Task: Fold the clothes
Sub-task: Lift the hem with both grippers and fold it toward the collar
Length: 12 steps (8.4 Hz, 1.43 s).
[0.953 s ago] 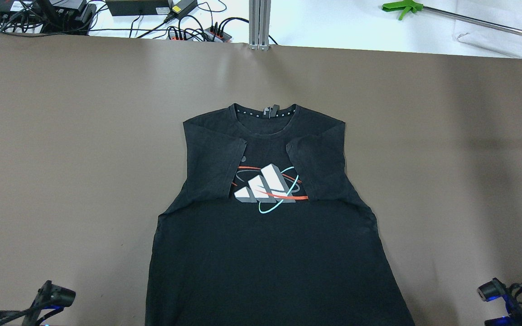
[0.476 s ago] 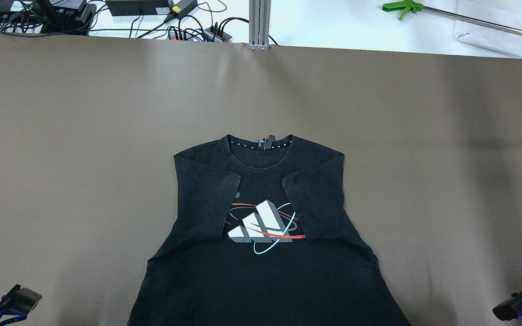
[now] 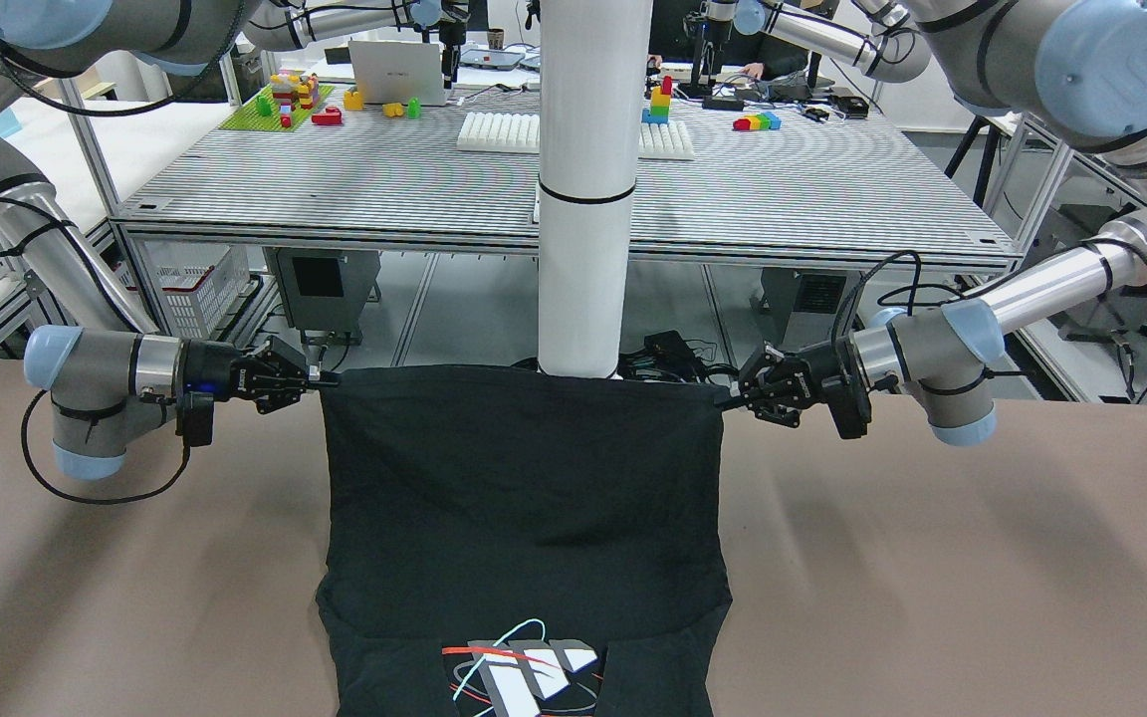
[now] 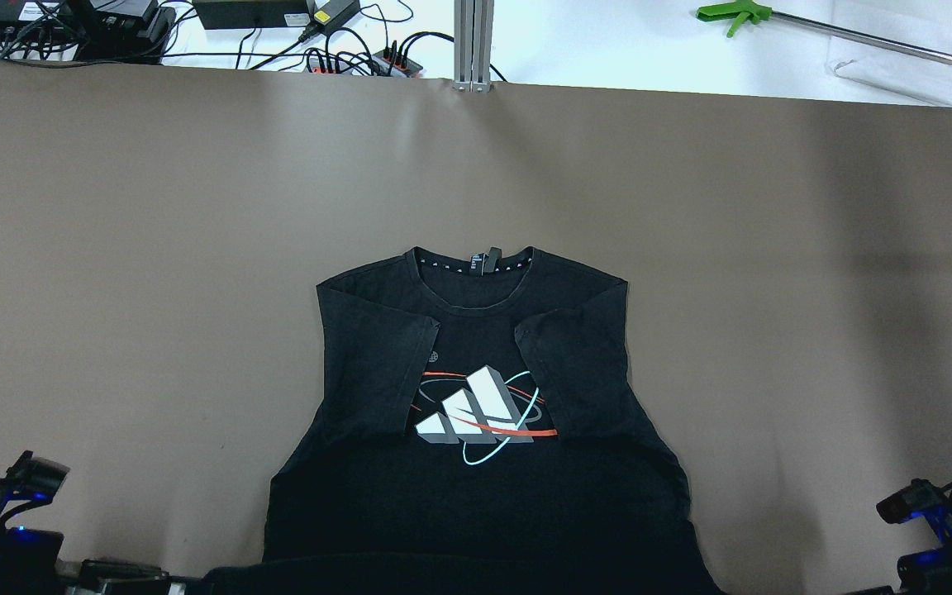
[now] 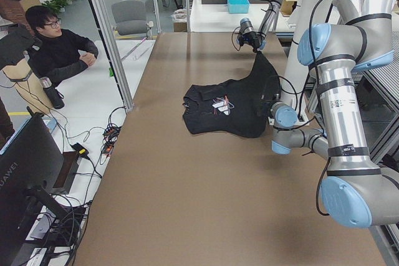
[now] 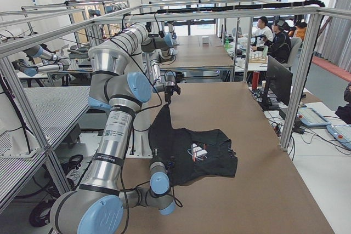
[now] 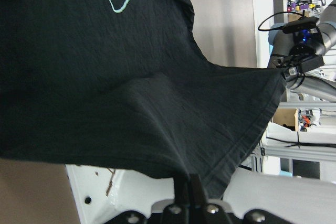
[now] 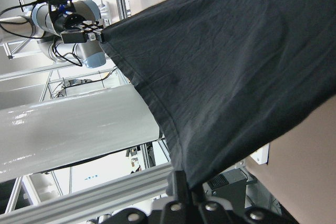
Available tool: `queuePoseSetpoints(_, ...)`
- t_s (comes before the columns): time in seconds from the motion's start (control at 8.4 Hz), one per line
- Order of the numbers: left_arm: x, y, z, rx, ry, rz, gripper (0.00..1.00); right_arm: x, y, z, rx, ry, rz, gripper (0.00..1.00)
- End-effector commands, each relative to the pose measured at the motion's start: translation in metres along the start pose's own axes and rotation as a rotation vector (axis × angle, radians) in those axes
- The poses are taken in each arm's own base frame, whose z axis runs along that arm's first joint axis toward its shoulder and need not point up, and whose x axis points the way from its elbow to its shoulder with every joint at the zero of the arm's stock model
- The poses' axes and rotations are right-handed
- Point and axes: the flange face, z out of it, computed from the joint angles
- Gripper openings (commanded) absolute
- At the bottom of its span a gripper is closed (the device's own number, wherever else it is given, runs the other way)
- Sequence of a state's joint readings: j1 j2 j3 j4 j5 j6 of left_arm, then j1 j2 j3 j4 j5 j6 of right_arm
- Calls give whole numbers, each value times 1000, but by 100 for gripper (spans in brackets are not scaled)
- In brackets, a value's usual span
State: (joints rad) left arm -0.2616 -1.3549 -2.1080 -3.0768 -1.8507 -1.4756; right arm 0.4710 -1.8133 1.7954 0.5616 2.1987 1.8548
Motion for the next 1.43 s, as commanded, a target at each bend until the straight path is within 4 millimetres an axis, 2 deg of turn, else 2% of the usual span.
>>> queuePoseSetpoints(0.0,-13,-48,-12,74,-85,9,0,-10,-50,-11,146,100,-63,0)
queuePoseSetpoints(0.12,-8,-63,-5,100,-96,10,0,-23,-74,-14,194,108,-85,0)
queuePoseSetpoints(0.36,-1,-88,7,139,-124,6,0,-46,-110,-36,244,177,-88,0)
queuePoseSetpoints(0.6,6,-111,2,187,-150,3,0,-70,-146,-44,287,225,-74,0)
queuePoseSetpoints(0.71,4,-126,-1,216,-182,-4,0,-78,-159,-42,309,238,-99,0)
queuePoseSetpoints(0.83,-2,-142,-6,227,-197,-8,0,-74,-169,-40,324,273,-109,0)
queuePoseSetpoints(0.95,0,-164,-8,237,-190,-10,0,-68,-178,-42,344,309,-146,0)
queuePoseSetpoints(1.07,-7,-181,-13,256,-203,-25,0,-73,-192,-38,392,326,-188,0)
queuePoseSetpoints(1.31,-23,-216,-7,299,-230,-31,0,-83,-221,-21,419,355,-159,0)
